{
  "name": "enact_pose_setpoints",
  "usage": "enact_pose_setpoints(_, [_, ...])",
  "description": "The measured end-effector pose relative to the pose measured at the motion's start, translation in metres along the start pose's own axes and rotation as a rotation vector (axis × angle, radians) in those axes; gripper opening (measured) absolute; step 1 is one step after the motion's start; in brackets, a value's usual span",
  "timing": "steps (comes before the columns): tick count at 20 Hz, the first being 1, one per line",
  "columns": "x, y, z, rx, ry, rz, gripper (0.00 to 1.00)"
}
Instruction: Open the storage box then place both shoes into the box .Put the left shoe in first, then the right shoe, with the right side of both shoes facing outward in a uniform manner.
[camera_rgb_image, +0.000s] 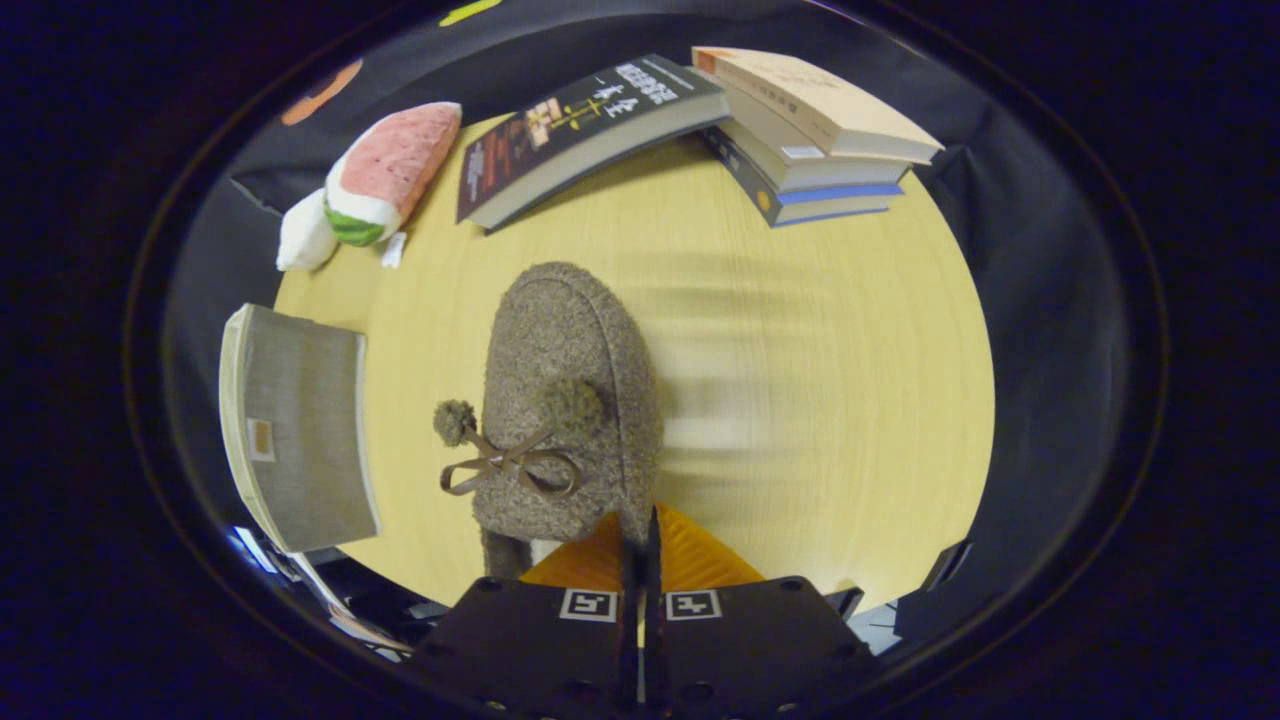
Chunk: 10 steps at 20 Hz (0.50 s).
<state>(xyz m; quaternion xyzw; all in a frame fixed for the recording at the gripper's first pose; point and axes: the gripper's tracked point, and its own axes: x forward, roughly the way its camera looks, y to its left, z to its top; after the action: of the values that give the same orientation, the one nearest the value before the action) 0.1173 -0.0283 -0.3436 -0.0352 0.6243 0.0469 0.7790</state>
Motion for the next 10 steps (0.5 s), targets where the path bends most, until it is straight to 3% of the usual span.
enact_pose_setpoints(10, [-0.115,0.168,-0.002,-0.141,-0.127,0.117,0.03])
